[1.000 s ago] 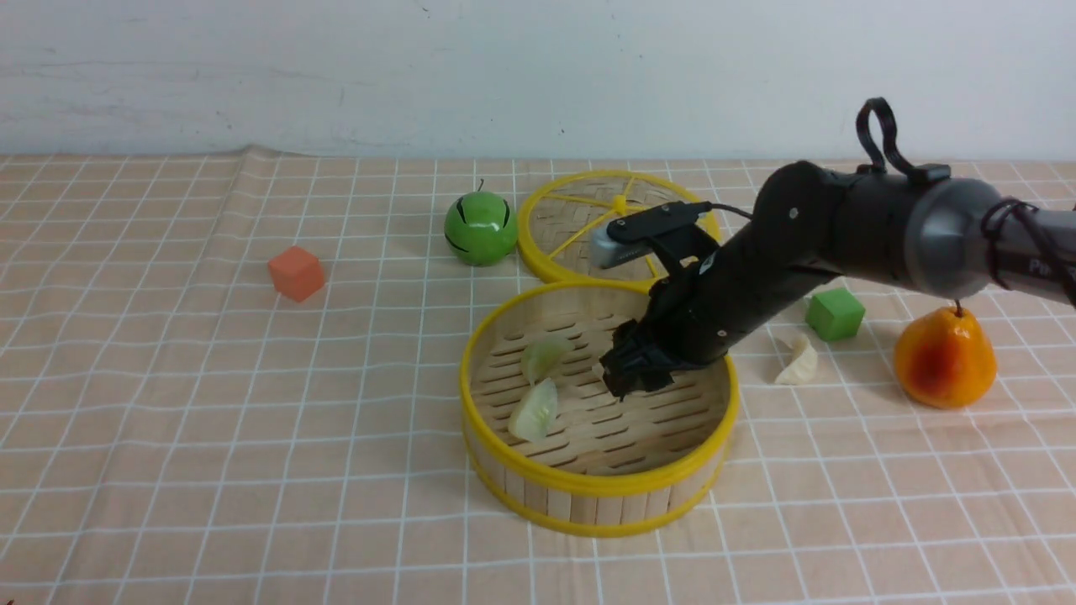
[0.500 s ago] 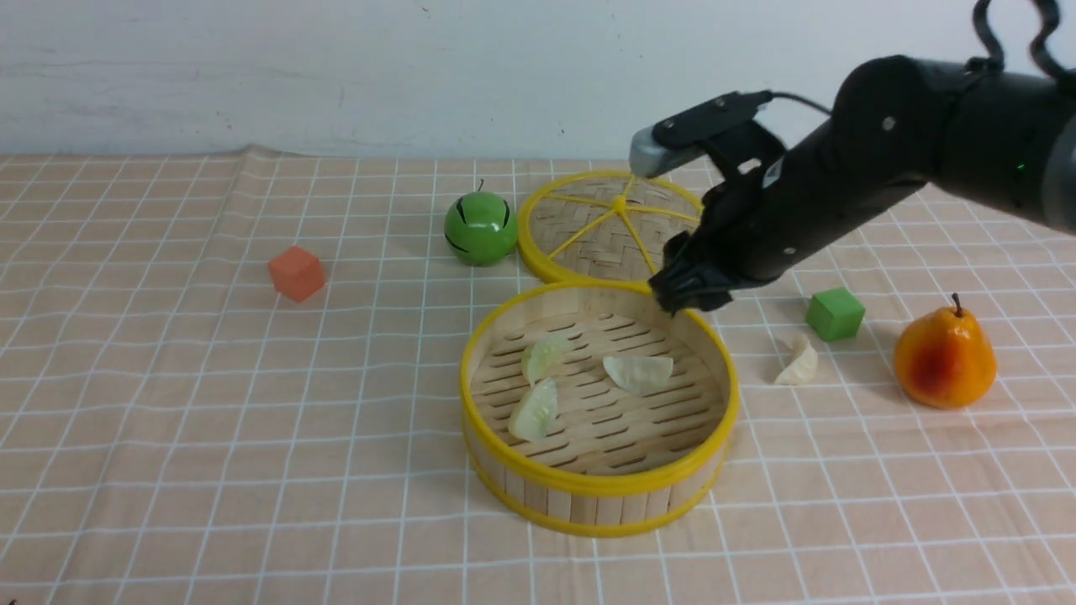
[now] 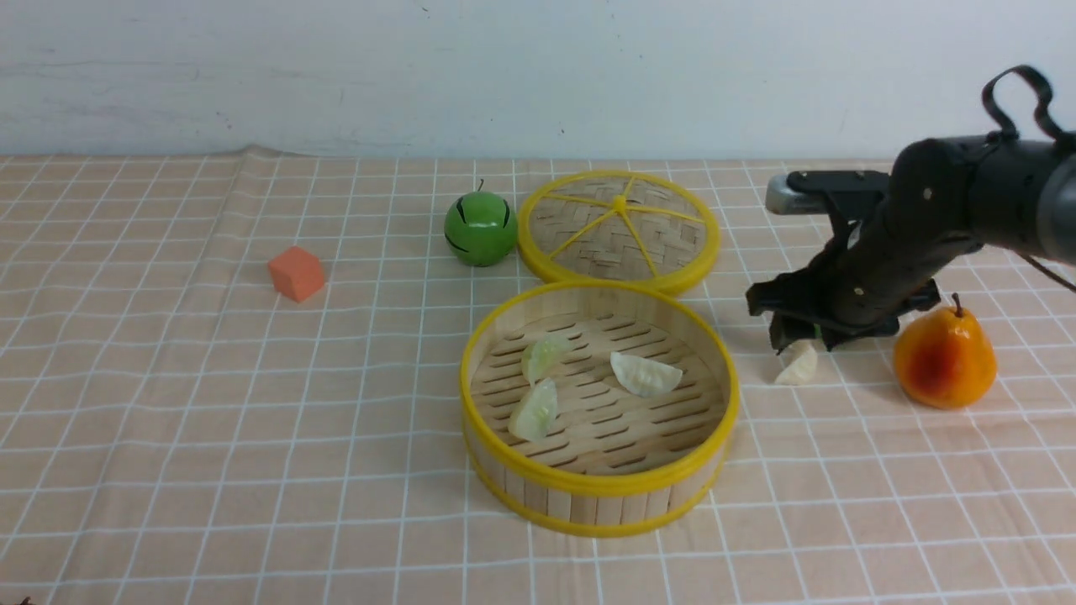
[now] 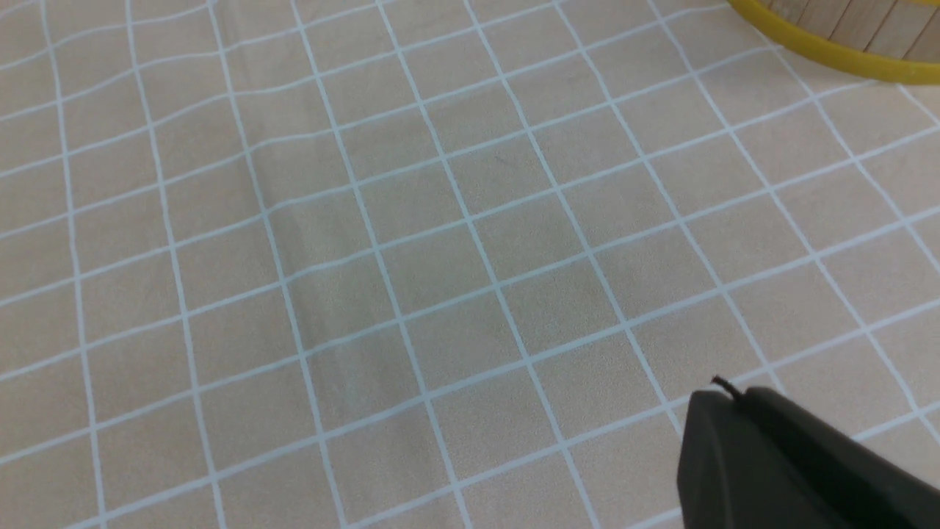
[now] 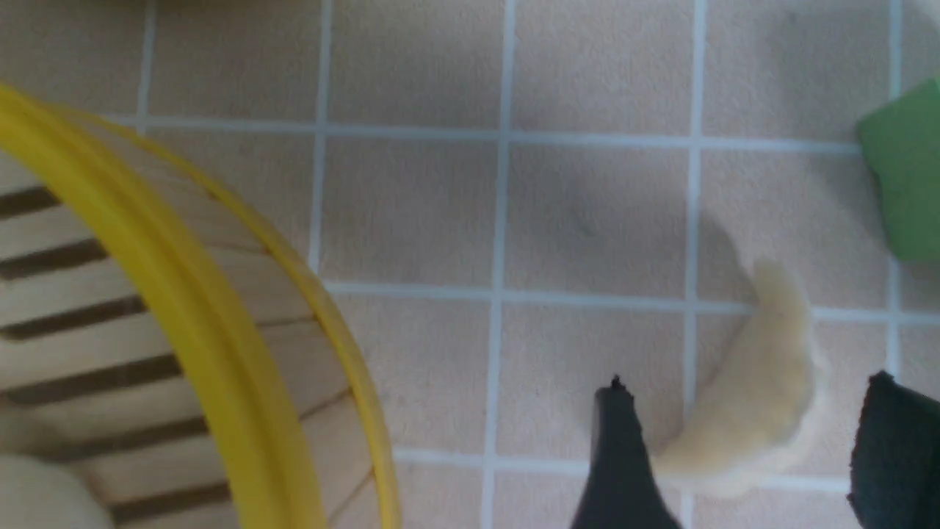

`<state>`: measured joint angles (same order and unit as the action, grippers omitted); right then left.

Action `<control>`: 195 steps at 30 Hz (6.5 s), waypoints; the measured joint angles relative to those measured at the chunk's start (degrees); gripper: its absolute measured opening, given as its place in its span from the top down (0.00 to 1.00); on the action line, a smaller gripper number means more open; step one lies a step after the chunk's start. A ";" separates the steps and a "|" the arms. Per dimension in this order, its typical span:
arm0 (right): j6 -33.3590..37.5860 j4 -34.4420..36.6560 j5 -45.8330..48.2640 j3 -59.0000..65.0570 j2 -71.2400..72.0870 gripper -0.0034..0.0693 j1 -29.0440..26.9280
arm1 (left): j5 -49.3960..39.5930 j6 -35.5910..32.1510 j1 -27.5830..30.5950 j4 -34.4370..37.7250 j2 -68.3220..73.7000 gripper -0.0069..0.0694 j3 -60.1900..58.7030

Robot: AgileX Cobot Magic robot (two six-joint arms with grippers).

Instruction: Put the dumplings into the steamer on the table with the brown tablecloth.

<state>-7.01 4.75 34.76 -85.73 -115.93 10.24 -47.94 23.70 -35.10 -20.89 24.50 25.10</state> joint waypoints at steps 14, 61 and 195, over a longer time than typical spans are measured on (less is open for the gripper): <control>0.11 -2.34 -1.65 -0.30 -4.90 0.67 -0.01 | 0.73 0.00 0.00 -1.24 0.00 0.90 -1.97; 21.95 3.89 28.03 -14.35 2.96 0.43 16.11 | 4.73 0.00 0.00 -0.16 0.00 0.86 -2.01; -0.13 0.63 -11.85 86.49 116.50 0.84 -7.97 | 24.95 -9.65 30.22 19.22 -25.11 0.93 -26.74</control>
<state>-7.13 5.39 22.91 0.77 0.57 2.27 -22.99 14.05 -4.87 -1.67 -0.61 -1.64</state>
